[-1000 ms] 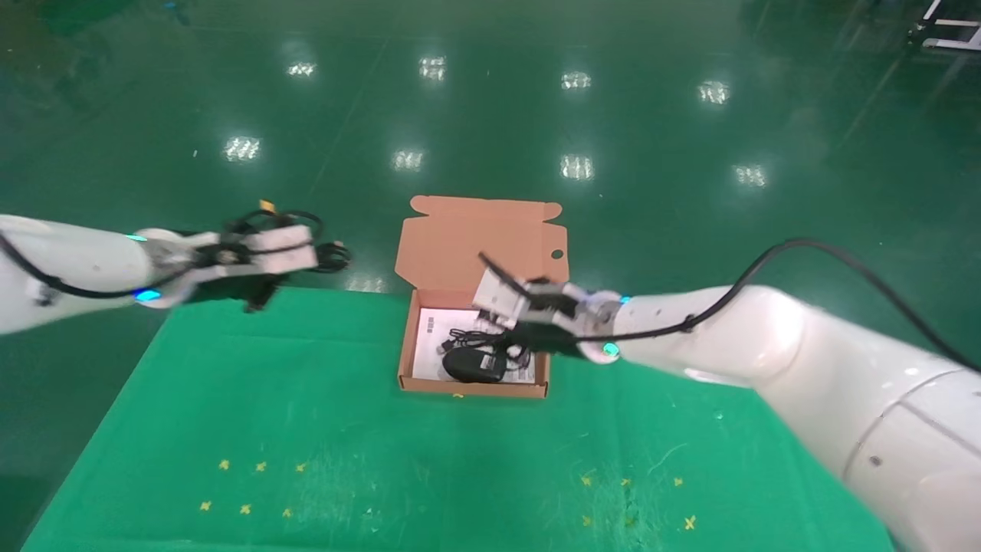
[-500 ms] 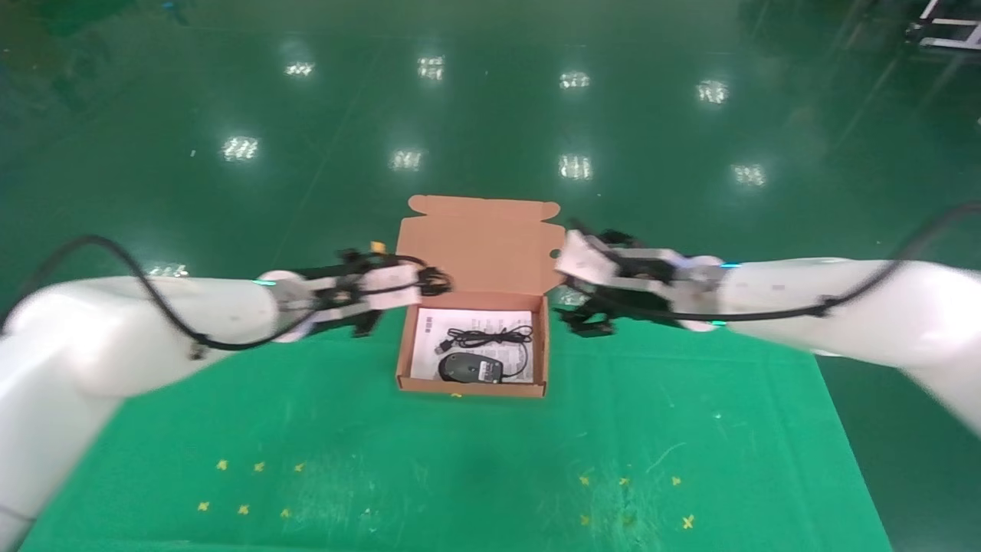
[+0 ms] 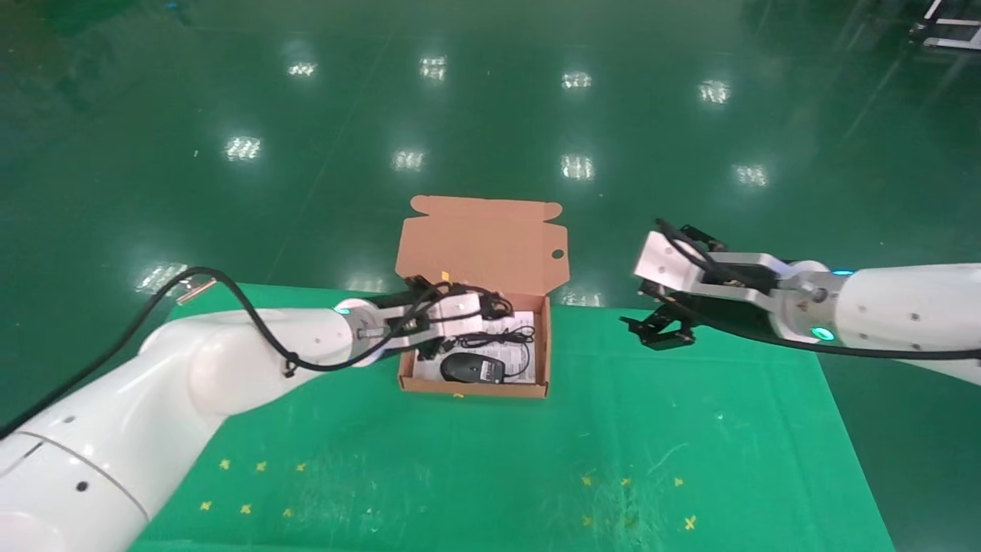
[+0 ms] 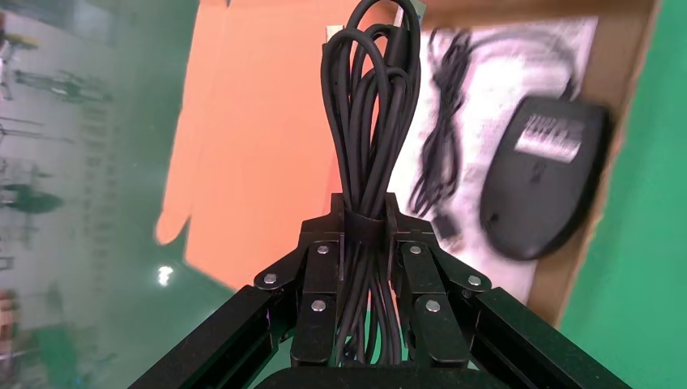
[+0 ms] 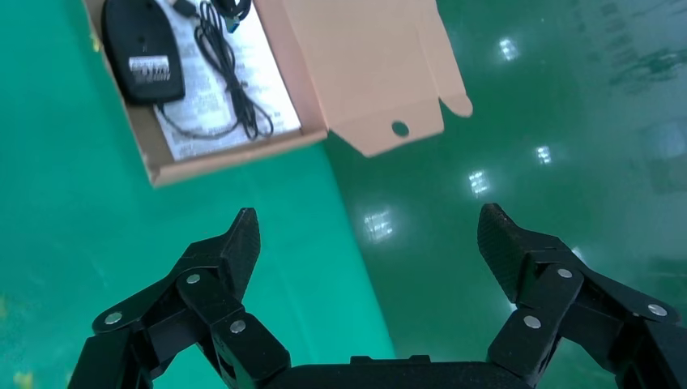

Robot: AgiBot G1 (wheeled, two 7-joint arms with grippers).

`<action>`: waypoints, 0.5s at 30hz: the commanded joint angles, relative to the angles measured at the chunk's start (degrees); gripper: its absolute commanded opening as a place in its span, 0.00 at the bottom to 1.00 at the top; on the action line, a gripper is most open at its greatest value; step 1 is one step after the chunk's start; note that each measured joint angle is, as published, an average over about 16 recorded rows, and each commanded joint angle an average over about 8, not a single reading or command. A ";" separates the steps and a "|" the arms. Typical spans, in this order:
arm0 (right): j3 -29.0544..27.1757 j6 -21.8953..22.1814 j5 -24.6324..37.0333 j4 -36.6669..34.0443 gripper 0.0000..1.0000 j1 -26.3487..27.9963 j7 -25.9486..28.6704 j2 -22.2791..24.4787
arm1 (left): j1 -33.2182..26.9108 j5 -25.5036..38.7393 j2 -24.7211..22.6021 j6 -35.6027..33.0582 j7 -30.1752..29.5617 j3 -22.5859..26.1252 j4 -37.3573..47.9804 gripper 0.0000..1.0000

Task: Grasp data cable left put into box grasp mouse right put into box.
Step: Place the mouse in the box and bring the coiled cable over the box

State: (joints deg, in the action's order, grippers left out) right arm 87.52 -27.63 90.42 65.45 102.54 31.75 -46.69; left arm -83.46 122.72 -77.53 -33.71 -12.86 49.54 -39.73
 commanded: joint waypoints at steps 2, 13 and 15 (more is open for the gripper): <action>0.83 -0.13 2.82 3.38 1.00 0.92 3.50 2.56 | -0.23 -2.88 -0.78 1.23 1.22 1.77 1.68 0.00; 2.18 -2.59 11.99 11.12 1.00 3.05 13.85 7.48 | -0.95 -9.02 -1.24 6.77 -0.05 11.80 1.79 0.72; 2.26 -2.68 12.54 11.46 1.00 3.14 14.27 7.63 | -1.07 -9.40 -1.29 7.01 -0.25 12.42 1.86 0.97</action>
State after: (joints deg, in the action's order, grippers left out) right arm 89.72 -30.20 102.32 76.45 105.59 45.37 -39.28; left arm -84.51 113.69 -78.75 -27.02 -12.89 61.18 -37.92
